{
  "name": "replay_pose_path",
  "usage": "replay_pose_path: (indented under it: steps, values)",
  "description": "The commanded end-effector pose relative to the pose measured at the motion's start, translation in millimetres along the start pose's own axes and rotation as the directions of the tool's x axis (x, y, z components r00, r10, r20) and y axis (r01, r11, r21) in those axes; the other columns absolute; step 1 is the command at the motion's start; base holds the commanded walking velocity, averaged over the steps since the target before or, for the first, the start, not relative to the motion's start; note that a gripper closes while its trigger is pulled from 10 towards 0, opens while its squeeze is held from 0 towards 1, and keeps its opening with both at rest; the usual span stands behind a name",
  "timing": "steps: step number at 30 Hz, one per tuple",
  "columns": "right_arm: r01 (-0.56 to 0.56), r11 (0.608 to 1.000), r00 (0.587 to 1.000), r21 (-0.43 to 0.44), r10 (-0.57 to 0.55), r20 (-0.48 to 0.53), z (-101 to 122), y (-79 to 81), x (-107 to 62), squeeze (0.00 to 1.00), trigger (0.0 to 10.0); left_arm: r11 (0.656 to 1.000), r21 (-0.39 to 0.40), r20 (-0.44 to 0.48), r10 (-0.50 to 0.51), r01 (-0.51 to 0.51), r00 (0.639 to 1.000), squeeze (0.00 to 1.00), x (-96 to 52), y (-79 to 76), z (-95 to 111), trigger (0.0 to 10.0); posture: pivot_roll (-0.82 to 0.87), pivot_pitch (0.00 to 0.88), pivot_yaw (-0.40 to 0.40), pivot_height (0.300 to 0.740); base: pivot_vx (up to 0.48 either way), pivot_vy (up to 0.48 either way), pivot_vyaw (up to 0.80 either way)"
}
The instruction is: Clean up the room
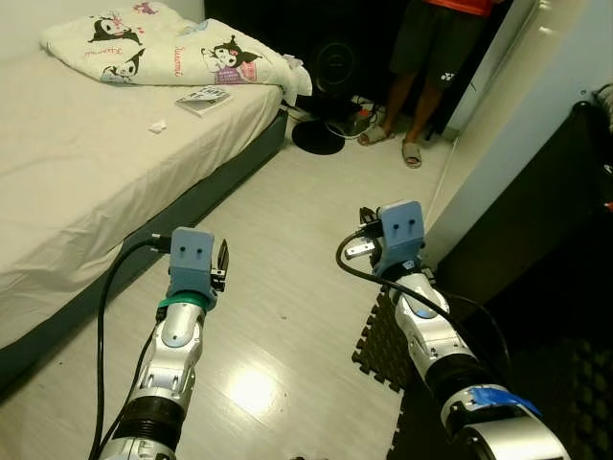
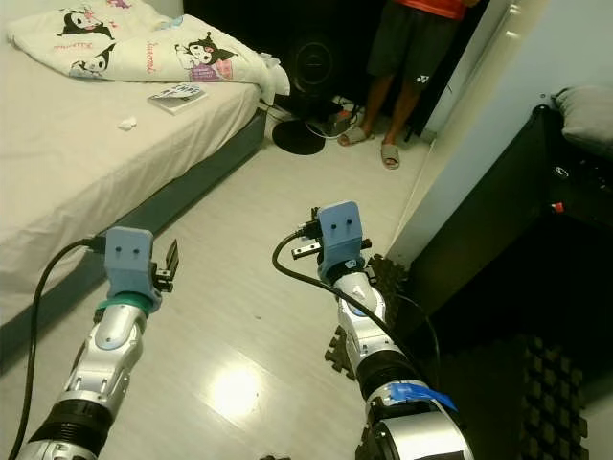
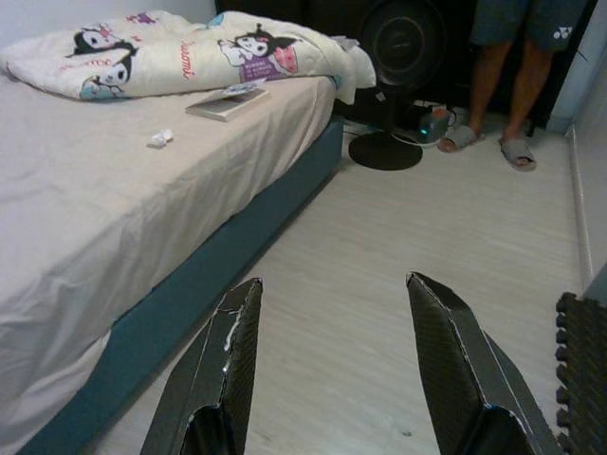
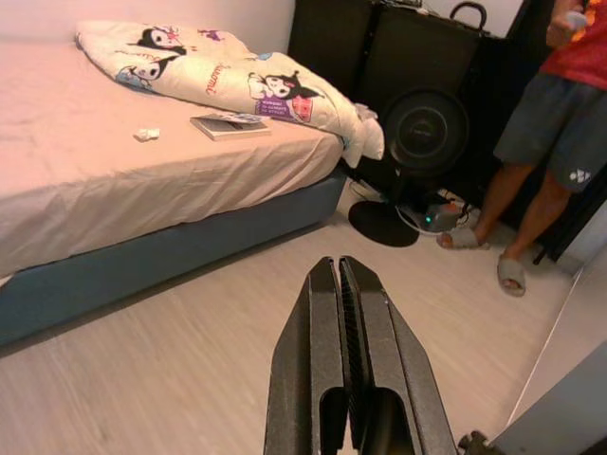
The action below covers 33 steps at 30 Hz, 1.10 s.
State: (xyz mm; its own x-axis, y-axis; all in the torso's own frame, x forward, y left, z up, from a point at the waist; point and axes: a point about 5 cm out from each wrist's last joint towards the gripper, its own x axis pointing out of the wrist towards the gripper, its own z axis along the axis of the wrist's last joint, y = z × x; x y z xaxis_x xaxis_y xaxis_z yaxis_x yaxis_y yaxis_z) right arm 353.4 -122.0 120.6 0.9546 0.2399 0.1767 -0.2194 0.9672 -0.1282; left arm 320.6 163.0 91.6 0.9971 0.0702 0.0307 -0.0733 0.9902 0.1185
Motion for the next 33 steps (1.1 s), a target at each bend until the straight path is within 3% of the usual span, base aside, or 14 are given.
replay_pose_path:
  steps: [1,8,12,23,33]
  values:
    - [0.040,0.999,0.999,0.031,-0.040,-0.016,-6.5,-5.6,-6.0,0.00,10.0,1.000,-0.011,-0.021,-0.014,0.014,1.000,0.00,-4.2,-2.0,-6.4,10.0,0.04,0.000,-0.075,0.740,0.000,0.000,0.00]
    - [0.075,0.996,0.997,0.054,-0.074,-0.019,-10.3,-4.8,-12.6,0.00,10.0,0.999,0.028,-0.046,-0.023,0.024,0.999,0.00,-12.7,13.0,-10.4,10.0,0.02,0.000,-0.036,0.740,0.000,0.000,0.00]
    - [0.094,0.992,0.996,0.079,-0.092,-0.021,-11.3,-5.3,-18.0,0.00,10.0,1.000,0.024,-0.067,-0.006,0.008,0.998,0.00,-20.7,19.3,-12.5,10.0,0.02,0.046,-0.028,0.740,0.000,0.000,0.00]
    - [0.103,0.991,0.995,0.090,-0.101,-0.026,-15.2,1.8,-25.7,0.00,10.0,0.999,0.022,-0.078,-0.040,0.042,0.996,0.00,-25.3,11.1,-12.0,10.0,0.01,0.060,-0.020,0.740,0.000,0.000,0.00]
    - [0.132,0.988,0.991,0.077,-0.132,0.000,-9.0,-10.6,-26.3,0.00,10.0,0.999,0.029,-0.072,-0.025,0.028,0.997,0.00,-21.8,11.5,-7.3,10.0,0.00,0.047,-0.014,0.740,0.000,0.000,0.00]
